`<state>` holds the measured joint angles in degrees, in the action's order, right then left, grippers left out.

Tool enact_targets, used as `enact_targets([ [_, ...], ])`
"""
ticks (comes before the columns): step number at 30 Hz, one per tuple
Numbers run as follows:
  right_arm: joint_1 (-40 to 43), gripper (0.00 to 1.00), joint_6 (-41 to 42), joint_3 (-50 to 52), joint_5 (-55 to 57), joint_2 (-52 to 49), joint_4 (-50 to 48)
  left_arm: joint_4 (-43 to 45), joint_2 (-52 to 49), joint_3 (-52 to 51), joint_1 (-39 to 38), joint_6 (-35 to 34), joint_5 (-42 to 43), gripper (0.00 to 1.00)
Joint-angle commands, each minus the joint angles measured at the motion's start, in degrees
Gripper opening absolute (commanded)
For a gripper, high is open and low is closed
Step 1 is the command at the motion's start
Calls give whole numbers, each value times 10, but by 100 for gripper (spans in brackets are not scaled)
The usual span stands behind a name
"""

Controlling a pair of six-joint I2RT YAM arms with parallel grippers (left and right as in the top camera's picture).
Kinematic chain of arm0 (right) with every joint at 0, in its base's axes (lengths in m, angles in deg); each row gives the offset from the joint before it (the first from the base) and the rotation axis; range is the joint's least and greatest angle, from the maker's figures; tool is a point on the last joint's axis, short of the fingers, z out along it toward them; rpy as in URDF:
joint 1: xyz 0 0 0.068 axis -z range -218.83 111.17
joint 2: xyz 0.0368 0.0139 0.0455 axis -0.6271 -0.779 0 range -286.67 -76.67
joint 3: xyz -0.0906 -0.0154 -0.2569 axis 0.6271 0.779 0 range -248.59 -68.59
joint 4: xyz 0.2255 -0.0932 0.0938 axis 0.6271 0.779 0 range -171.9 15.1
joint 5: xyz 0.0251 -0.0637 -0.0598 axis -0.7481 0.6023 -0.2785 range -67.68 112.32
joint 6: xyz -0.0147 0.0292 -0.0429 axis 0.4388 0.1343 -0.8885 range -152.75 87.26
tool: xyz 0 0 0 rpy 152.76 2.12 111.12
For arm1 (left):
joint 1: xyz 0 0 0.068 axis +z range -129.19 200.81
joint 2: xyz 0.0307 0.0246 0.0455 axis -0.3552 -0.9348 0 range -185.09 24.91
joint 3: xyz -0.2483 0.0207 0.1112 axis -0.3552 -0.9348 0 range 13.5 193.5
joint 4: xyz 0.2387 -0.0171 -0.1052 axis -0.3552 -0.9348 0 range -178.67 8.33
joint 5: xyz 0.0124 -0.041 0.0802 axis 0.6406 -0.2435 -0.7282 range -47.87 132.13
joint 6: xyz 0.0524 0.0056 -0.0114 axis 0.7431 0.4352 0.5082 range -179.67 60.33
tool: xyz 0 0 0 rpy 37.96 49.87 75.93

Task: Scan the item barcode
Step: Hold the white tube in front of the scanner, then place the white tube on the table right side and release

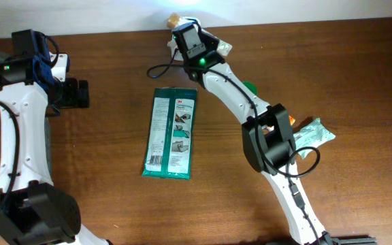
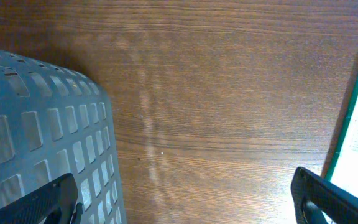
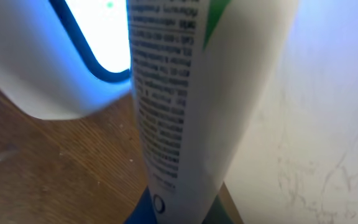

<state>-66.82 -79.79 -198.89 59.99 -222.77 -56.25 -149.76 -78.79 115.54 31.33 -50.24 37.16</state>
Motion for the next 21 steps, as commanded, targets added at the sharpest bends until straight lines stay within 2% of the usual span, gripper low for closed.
enact_targets([
  [1, -6, 4, 82, -15, 2, 129, 14, 0, 12, -1, 2, 5, -4, 99],
  [3, -6, 4, 112, -15, -29, 171, 57, 0, 12, -1, 2, 5, -4, 99],
  [6, -4, 4, 252, -15, -96, 261, 182, 0, 12, -1, 2, 5, -4, 99],
  [10, 16, 4, 472, -15, -200, 367, 407, 0, 12, -1, 2, 5, -4, 99],
  [13, 59, 4, 569, -15, -287, 401, 564, 0, 12, -1, 2, 5, -4, 99],
  [17, 135, 4, 598, -3, -372, 379, 688, 0, 12, -1, 2, 5, -4, 99],
  [21, 189, 4, 603, 92, -426, 359, 664, 0, 12, -1, 2, 5, -4, 99],
])
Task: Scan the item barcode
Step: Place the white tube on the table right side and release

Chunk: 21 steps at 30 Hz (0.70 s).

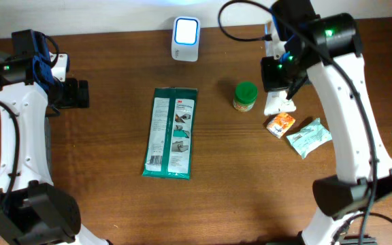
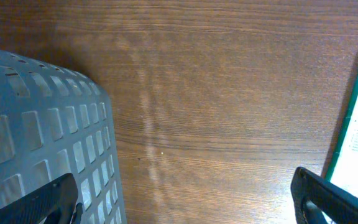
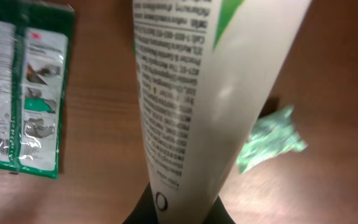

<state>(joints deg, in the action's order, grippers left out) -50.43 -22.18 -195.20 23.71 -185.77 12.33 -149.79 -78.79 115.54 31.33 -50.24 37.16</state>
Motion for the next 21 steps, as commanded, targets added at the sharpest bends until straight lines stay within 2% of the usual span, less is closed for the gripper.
enact_targets([
  [1, 36, 4, 39, 93, -72, -12, -43, 0, 12, -1, 2, 5, -4, 99],
  [6, 84, 4, 60, 302, -162, -12, -201, 0, 12, -1, 2, 5, -4, 99],
  [10, 98, 4, 84, 443, -177, -12, -334, 0, 12, -1, 2, 5, -4, 99],
  [13, 99, 4, 84, 506, -173, -12, -399, 0, 12, -1, 2, 5, -4, 99],
  [16, 106, 4, 92, 534, -150, -12, -427, 0, 12, -1, 2, 5, -4, 99],
  [21, 168, 5, 96, 535, -108, -12, -388, 0, 12, -1, 2, 5, -4, 99],
])
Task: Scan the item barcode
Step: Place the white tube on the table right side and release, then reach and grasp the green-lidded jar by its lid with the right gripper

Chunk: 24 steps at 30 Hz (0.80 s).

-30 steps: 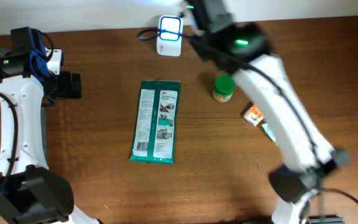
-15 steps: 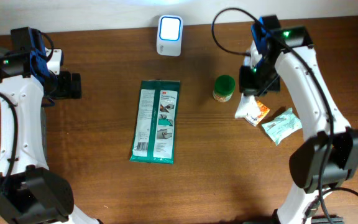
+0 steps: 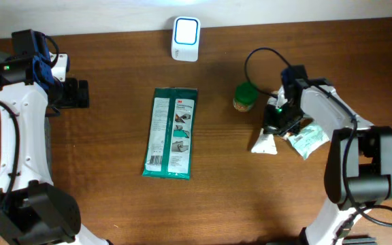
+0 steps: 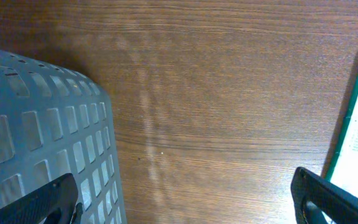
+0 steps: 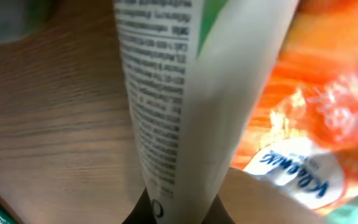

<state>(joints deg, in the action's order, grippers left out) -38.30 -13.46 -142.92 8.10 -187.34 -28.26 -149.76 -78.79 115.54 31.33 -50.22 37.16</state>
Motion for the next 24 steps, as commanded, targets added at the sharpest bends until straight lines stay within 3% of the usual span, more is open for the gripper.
enact_targets([
  [1, 59, 8, 4, 11, 47, 4, 24, 0, 12, -1, 2, 5, -4, 99],
  [3, 75, 17, -31, 6, 35, 4, 35, 0, 12, -1, 2, 5, -4, 99],
  [4, 78, 26, -50, -3, 33, 4, 46, 0, 12, -1, 2, 5, -4, 99],
  [5, 78, 42, -72, -25, 33, 4, 70, 0, 12, -1, 2, 5, -4, 99],
  [6, 74, 49, -84, -47, 33, 4, 89, 0, 12, -1, 2, 5, -4, 99],
  [10, 40, 64, -85, -184, 33, 4, 172, 0, 12, -1, 2, 5, -4, 99],
  [12, 16, 83, -83, -247, 32, 4, 181, 0, 12, -1, 2, 5, -4, 100],
  [13, 7, 98, -83, -268, 24, 4, 174, 0, 12, -1, 2, 5, -4, 99],
  [17, -23, 98, -48, -279, -10, 3, 83, 0, 12, -1, 2, 5, -4, 99],
  [22, -63, 100, -22, -275, 22, -34, 7, 0, 12, -1, 2, 5, -4, 99],
  [24, -75, 95, -14, -275, 33, -56, -12, 0, 12, -1, 2, 5, -4, 99],
])
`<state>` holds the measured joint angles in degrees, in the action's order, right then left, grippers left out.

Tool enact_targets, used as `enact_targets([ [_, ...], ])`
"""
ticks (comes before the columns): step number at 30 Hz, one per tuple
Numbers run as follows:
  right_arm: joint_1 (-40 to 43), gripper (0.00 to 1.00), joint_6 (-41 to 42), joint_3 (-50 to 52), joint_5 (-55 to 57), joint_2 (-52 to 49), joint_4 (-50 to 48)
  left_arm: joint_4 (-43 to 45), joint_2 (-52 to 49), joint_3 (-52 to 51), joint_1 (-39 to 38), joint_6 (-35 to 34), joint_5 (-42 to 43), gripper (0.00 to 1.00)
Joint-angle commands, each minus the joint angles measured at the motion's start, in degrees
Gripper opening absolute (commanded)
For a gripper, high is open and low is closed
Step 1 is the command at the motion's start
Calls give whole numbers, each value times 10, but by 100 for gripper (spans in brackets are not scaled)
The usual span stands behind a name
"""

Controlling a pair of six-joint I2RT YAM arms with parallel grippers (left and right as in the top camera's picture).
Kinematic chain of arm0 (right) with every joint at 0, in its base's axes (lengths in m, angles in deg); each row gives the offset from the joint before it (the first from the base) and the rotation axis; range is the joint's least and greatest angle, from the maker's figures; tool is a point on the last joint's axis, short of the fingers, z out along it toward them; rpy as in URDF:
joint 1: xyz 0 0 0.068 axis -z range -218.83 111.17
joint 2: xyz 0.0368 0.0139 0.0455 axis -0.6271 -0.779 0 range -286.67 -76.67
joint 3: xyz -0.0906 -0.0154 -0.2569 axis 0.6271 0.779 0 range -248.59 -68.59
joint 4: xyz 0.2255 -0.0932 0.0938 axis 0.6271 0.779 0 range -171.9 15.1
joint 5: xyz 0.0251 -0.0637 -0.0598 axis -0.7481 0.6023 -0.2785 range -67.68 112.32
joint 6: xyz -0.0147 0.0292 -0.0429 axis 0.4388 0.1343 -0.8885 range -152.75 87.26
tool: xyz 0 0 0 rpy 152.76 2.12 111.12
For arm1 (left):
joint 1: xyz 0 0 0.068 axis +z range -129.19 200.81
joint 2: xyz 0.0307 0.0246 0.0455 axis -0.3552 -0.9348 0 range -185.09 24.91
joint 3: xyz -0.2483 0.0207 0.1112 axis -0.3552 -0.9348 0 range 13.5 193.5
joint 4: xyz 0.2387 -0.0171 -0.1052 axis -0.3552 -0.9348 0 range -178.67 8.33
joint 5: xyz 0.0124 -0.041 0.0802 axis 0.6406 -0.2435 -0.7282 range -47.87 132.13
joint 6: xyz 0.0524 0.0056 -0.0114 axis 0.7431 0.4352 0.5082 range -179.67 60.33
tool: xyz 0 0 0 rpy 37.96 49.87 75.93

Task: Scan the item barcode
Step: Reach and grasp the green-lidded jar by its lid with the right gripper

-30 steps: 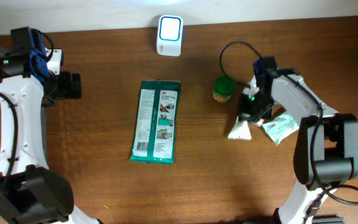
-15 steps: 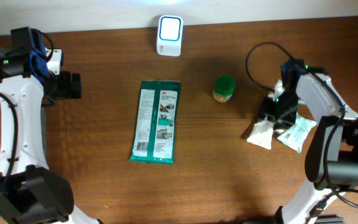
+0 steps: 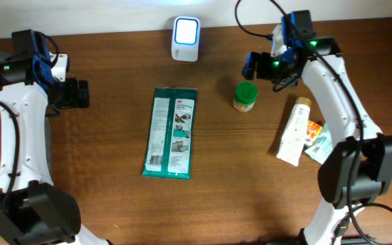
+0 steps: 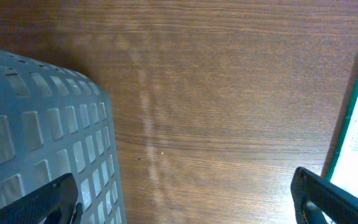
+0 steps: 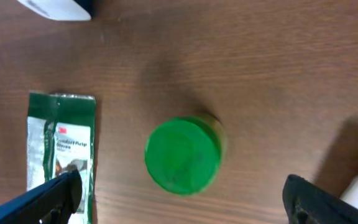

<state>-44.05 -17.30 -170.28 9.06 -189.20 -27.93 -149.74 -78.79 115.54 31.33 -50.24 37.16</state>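
Note:
The white scanner (image 3: 186, 30) with its lit blue face stands at the table's back edge; its corner shows in the right wrist view (image 5: 58, 7). A white tube (image 3: 293, 131) lies flat at the right, beside an orange packet (image 3: 314, 129). My right gripper (image 3: 263, 66) hangs open and empty just above a green-lidded jar (image 3: 246, 95); in the wrist view the lid (image 5: 183, 155) lies between the spread fingers (image 5: 319, 202). A green wipes pack (image 3: 171, 133) lies mid-table. My left gripper (image 3: 73, 94) is open and empty at the far left.
A grey perforated basket (image 4: 42, 124) sits under the left wrist at the table's left edge. A crumpled green packet (image 3: 318, 146) lies under the tube's lower end. The wipes pack's edge shows at the right of the left wrist view.
My right gripper was shut on the white tube, low beside the orange packet. Now the tube lies on the table and the gripper is open above the green-lidded jar. The left arm is unchanged.
My right gripper first held the white tube up against the lit scanner. Then it held the tube high over the packets at the right, then low beside them. The tube now rests there, let go, and the gripper is over the jar.

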Motion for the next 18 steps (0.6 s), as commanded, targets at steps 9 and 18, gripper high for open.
enact_targets([
  [9, -57, 89, 35, -1, 93, -102, -36, -1, 12, -1, 2, 5, -4, 99],
  [18, -61, 73, 24, 3, 93, -108, 14, -1, 12, -1, 2, 5, -4, 99],
])
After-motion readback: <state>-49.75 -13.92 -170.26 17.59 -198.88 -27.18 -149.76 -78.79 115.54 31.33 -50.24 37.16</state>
